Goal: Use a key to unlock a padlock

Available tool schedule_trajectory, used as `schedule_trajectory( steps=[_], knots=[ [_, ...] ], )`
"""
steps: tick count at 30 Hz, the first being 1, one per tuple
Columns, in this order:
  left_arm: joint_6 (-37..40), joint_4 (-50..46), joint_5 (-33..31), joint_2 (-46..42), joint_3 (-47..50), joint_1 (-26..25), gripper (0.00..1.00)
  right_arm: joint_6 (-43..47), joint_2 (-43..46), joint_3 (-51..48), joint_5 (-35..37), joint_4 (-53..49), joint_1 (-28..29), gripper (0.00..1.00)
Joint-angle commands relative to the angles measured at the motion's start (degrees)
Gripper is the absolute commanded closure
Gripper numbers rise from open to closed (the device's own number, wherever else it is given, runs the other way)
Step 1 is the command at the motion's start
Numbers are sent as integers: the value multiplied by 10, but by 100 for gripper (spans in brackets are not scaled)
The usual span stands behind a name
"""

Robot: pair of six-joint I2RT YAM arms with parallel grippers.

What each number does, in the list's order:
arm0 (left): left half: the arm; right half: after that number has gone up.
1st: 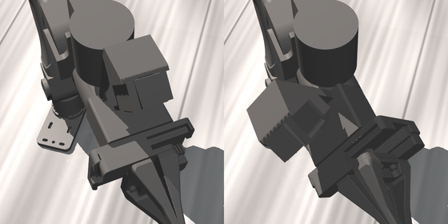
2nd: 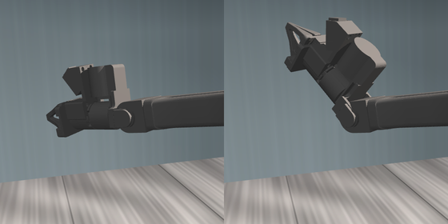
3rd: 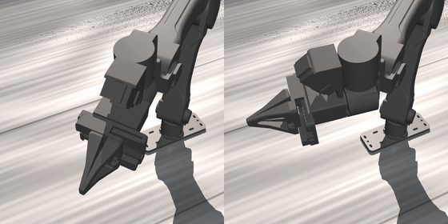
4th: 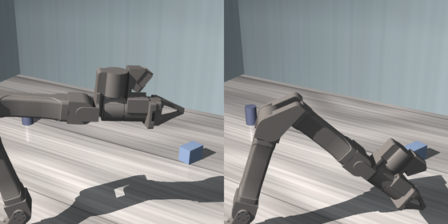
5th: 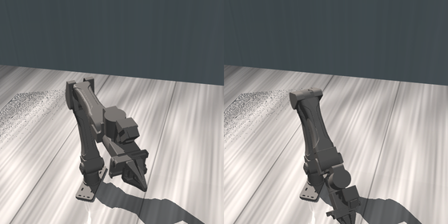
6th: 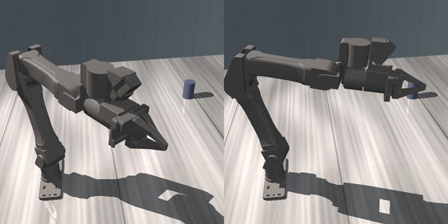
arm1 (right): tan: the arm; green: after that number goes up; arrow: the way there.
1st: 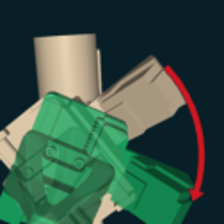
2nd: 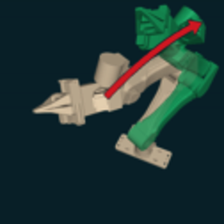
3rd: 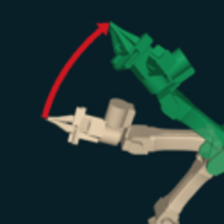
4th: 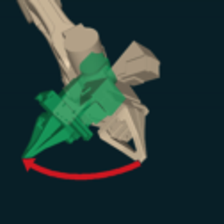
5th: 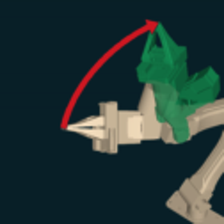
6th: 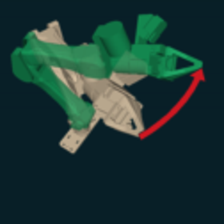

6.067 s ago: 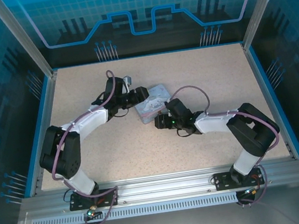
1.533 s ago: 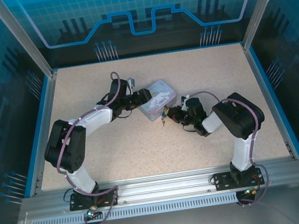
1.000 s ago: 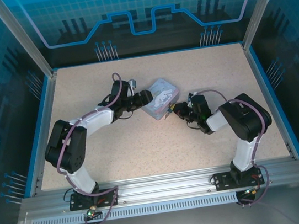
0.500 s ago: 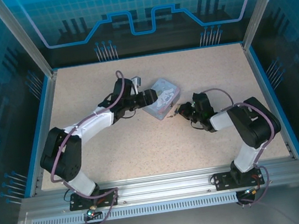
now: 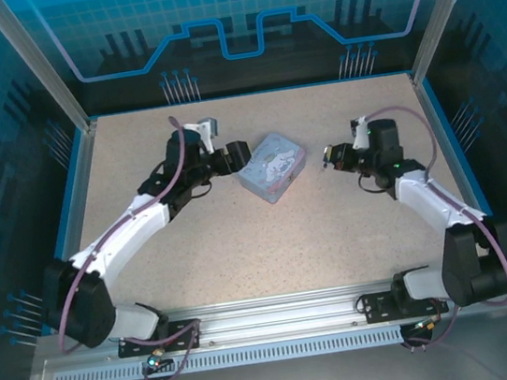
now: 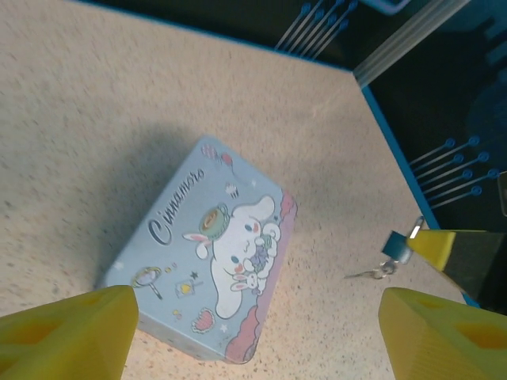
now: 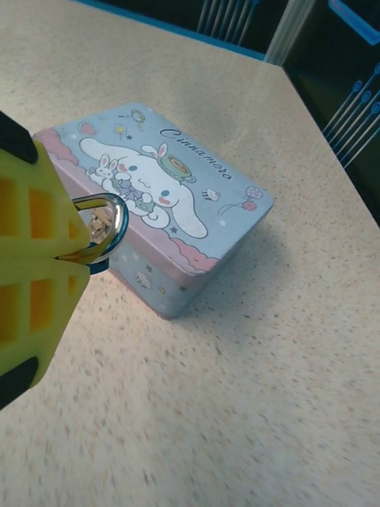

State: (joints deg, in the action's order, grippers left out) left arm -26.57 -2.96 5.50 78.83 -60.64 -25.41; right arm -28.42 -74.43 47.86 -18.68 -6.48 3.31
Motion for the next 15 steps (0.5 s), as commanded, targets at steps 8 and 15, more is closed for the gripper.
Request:
schedule_trajectory(
  steps=[8, 15],
  knots=[
    [65, -56, -45, -97, 62, 31, 14, 116, -59, 29, -191, -253, 2, 99],
    [63, -57, -45, -113, 77, 47, 14, 66, -116, -31, -216, -195, 96, 98]
  ],
)
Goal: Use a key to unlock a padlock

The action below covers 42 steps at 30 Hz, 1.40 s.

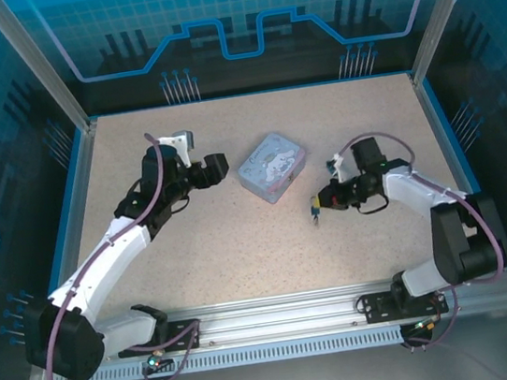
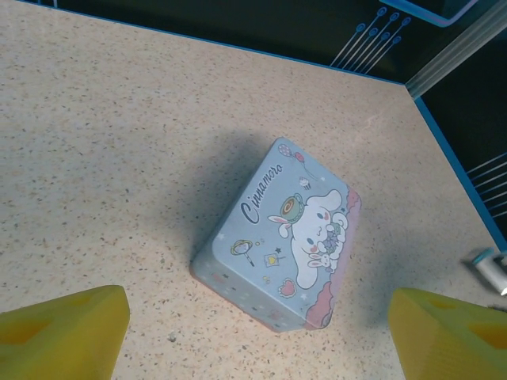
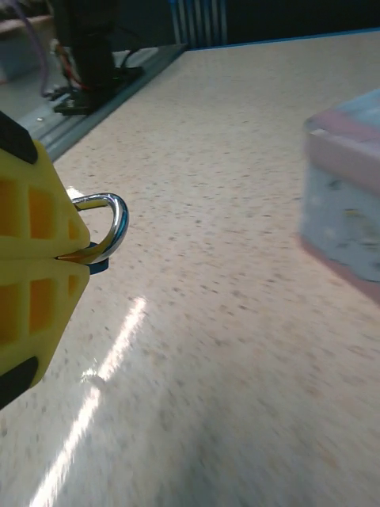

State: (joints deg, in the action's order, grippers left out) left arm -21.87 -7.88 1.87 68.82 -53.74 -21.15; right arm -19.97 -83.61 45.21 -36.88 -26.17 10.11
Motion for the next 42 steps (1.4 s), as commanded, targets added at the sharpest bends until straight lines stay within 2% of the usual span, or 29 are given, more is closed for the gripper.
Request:
schedule_trajectory(
  steps=[1, 6, 11, 17, 21, 25, 27, 29, 31, 33, 34, 36, 37, 40, 42],
  knots=[
    [17, -8, -8, -13, 8, 5, 14, -21, -35, -4, -37, 4, 38, 98],
    [16, -5, -9, -13, 11, 7, 14, -27, -92, 2, -38, 9, 66, 97],
    [15, -5, -6, -12, 16, 7, 14, -34, -120, 8, 13, 12, 65, 93],
    [22, -13, -18, -20, 16, 7, 14, -37, -111, 11, 65, 2, 58, 74],
    [30, -24, -26, -30, 13, 9, 13, -34, -67, 10, 103, -12, 43, 64],
    [35, -33, -33, -45, 9, 15, 12, -24, -6, 18, 134, -46, 21, 60],
    [34, -34, -36, -56, 10, 24, 10, -21, 44, 21, 160, -48, 8, 58],
    [31, -35, -45, -68, 12, 36, 6, -13, 89, 29, 204, -50, -2, 52],
    [25, -34, -66, -82, 20, 50, 1, -4, 133, 37, 273, -56, -10, 43],
    [23, -28, -93, -101, 36, 68, 1, 5, 179, 34, 340, -44, -25, 36],
    [23, -24, -105, -109, 45, 77, 1, 5, 198, 28, 368, -34, -33, 30],
    [28, -10, -134, -127, 70, 100, 1, 5, 239, 4, 427, -3, -53, 14],
    [32, -2, -146, -134, 83, 111, 1, 1, 254, -10, 454, 16, -61, 1],
    [77, 70, -199, -154, 147, 132, 1, 11, 281, -68, 498, 94, -99, 0],
    [125, 147, -238, -167, 205, 134, 1, 38, 274, -101, 498, 146, -129, 0]
  ],
)
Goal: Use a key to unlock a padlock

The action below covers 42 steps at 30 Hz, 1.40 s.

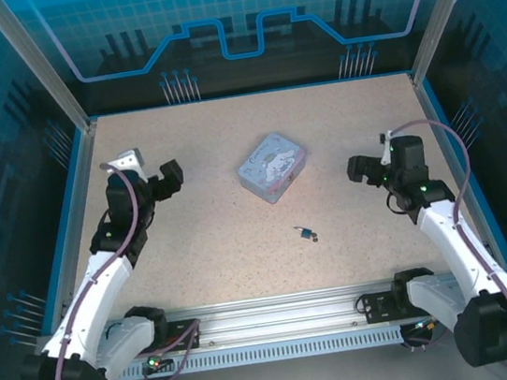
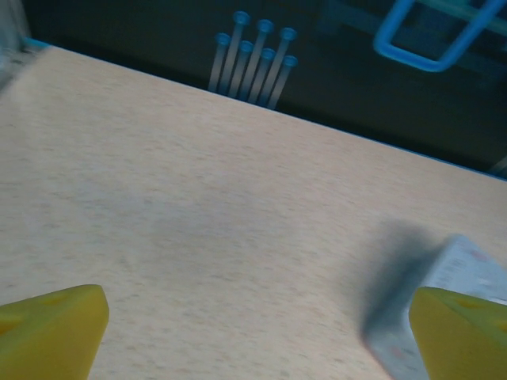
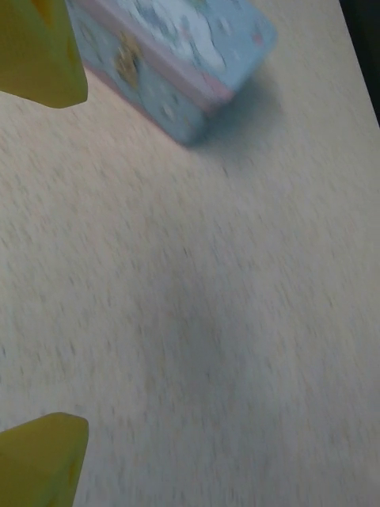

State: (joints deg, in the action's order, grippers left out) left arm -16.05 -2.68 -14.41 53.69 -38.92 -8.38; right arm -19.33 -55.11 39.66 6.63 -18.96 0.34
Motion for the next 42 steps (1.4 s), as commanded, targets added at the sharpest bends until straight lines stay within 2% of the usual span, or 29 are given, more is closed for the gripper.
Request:
schedule_trajectory(
  steps=[1, 4, 12, 15, 18, 26, 28, 32, 34, 40, 42],
  knots=[
    [89, 124, -84, -19, 81, 7, 1, 43, -19, -61, 54, 106, -40, 0],
    [115, 156, -105, -18, 121, 11, 1, 64, -49, -96, 33, 188, -51, 0],
    [117, 243, -49, 58, 194, 42, 1, 77, -135, -200, 29, 505, -40, 0],
    [115, 286, -7, 101, 198, 55, 1, 107, -170, -203, 18, 571, -26, 0],
    [124, 381, 23, 147, 215, 57, 1, 118, -213, -199, 4, 622, -21, 0],
    [161, 579, 115, 303, 206, 82, 1, 165, -308, -184, -9, 690, 12, 0],
    [166, 670, 127, 362, 220, 84, 1, 177, -308, -159, 10, 639, 28, 0],
    [162, 625, 150, 354, 207, 92, 1, 181, -309, -158, 16, 638, 32, 0],
    [154, 544, 141, 349, 170, 95, 1, 182, -309, -157, 19, 637, 34, 0],
    [153, 548, 137, 350, 169, 96, 1, 187, -309, -156, 18, 634, 38, 0],
    [154, 548, 136, 349, 169, 96, 1, 196, -309, -149, -3, 621, 38, 0]
  ],
)
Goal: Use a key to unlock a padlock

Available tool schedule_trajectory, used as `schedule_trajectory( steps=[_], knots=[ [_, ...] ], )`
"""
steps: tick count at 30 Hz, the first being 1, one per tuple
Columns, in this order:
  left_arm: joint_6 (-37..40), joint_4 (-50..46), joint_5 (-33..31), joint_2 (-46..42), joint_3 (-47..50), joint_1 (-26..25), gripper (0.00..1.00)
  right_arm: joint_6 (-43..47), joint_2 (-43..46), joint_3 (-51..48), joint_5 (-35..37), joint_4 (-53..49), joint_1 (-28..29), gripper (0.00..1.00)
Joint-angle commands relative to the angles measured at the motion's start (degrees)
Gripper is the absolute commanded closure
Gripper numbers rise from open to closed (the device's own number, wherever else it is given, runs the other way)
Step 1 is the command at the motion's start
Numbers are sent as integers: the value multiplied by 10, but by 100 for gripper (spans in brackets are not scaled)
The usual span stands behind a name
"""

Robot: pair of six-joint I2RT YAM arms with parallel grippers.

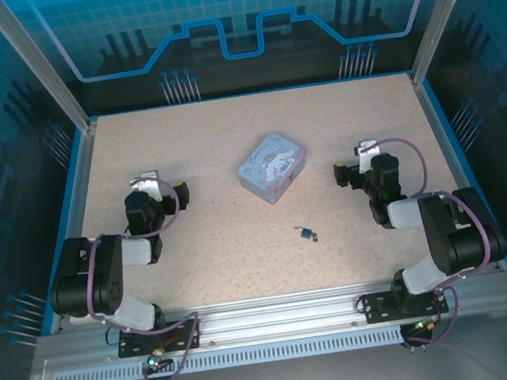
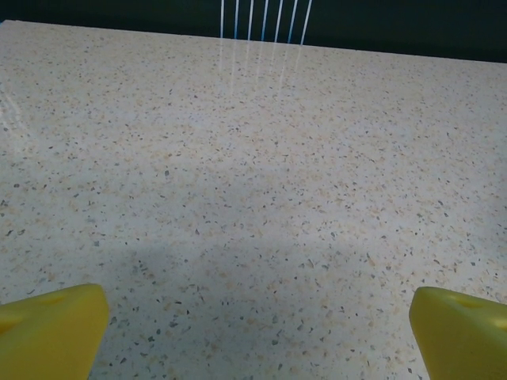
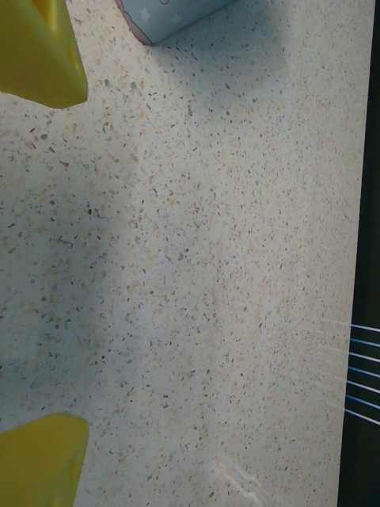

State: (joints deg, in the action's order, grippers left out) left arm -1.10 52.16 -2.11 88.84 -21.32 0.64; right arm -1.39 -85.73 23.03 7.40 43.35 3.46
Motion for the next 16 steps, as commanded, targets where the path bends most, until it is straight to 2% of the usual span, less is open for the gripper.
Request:
schedule_trajectory(
  steps=[1, 16],
  knots=[
    [4, 1, 14, -2, -7, 6, 1, 16, -4, 16, -14, -1, 5, 0],
    [4, 1, 13, -2, -7, 6, 1, 15, -4, 18, -16, -3, 5, 0]
  ],
)
